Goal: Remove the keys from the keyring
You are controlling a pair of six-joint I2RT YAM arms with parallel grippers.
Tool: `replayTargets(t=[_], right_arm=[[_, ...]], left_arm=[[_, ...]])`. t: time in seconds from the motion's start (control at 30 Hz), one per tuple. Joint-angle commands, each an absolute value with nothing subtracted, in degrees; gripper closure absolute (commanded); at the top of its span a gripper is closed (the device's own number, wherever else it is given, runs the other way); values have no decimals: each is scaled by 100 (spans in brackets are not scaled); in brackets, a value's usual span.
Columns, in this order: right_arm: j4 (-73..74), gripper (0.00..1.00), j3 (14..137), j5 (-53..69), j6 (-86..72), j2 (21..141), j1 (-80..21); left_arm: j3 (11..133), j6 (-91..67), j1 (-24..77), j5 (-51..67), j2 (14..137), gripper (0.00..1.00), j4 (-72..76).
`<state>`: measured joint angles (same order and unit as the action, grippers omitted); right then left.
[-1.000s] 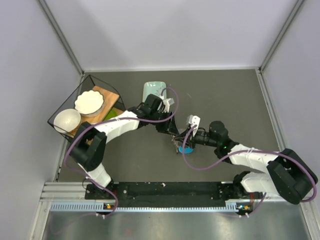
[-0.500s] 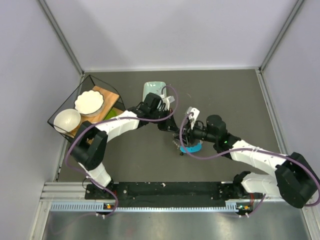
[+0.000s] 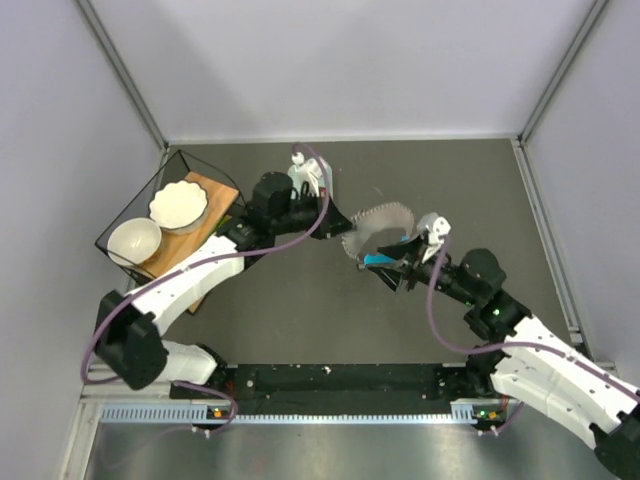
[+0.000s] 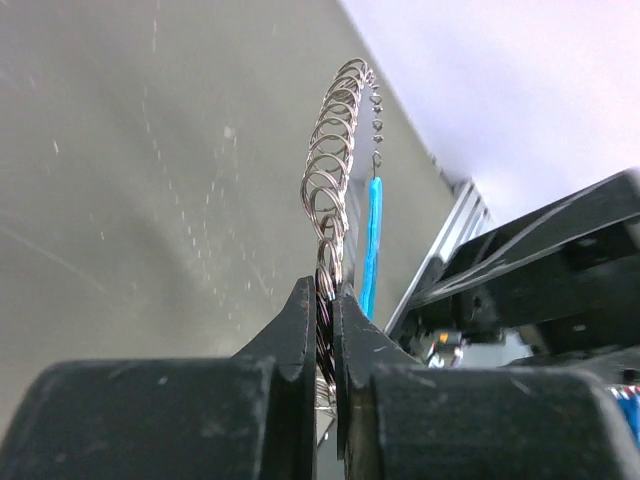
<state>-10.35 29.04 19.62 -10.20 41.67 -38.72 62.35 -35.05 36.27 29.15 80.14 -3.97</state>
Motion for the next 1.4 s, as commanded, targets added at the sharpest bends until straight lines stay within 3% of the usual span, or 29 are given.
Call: replayTargets(t=[0.0,0.1,0.4,0.53,0.93,1.07,1.37], right_arm=[[-2493,47,2067,2241,-1037,3578,-3876],[-3680,47,1583,2259,-1151,3445,-3876],[-5138,42,1556,2295,-686,4350,-4173],[-5308,38,1888,1548,148,4780,-4797],[-6293,33,2619,1239,114,6178,-4878],[-6337,35,2777,1230,97,6371,-4939],[-6337,52,2909,1204,-132,6653,-5027]], left_arm=[[6223,-3524,3621,2330,7060,100,719],[6170,-3463,3621,2040,6681,100,808],[5766,-3647,3630,1864,5898,100,1459],[5669,-3665,3630,1793,5748,100,1547],[5511,-3753,3630,1846,5608,100,1564],[5449,-3753,3630,1793,5572,100,1591],[5414,-3735,3630,1696,5564,100,1608]])
